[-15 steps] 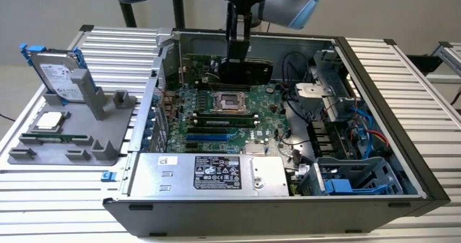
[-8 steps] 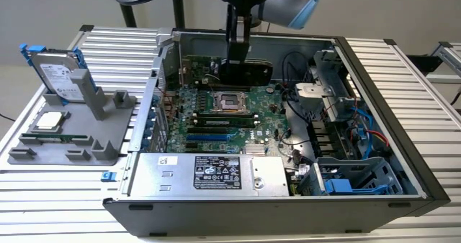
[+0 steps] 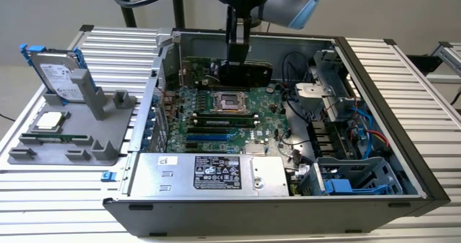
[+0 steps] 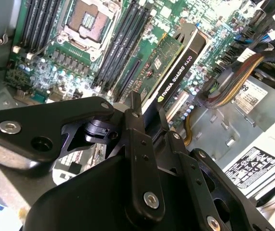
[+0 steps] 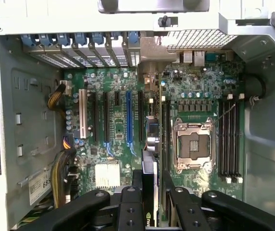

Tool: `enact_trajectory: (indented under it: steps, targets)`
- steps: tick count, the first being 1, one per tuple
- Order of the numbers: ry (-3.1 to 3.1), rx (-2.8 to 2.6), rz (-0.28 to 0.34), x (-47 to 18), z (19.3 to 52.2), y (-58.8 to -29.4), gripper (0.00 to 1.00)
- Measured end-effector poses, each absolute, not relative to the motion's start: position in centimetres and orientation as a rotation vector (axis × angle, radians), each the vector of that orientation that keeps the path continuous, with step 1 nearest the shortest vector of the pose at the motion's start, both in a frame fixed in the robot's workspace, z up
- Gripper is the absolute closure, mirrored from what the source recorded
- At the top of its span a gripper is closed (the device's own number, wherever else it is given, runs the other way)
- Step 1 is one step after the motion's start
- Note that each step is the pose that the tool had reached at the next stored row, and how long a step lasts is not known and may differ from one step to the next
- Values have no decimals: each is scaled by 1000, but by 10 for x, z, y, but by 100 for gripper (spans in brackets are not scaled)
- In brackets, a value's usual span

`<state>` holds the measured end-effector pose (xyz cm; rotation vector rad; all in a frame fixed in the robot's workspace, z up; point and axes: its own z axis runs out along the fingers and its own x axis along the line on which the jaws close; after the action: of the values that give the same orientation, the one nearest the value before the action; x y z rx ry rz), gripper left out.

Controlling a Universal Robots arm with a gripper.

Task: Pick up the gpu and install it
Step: 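Insert the gpu into the slot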

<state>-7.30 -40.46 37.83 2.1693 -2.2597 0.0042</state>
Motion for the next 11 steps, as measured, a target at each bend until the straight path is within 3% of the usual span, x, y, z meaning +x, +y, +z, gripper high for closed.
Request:
enact_trajectory:
  steps: [11]
  targets:
    - [-2259,2167,8,-73,373,-405,100]
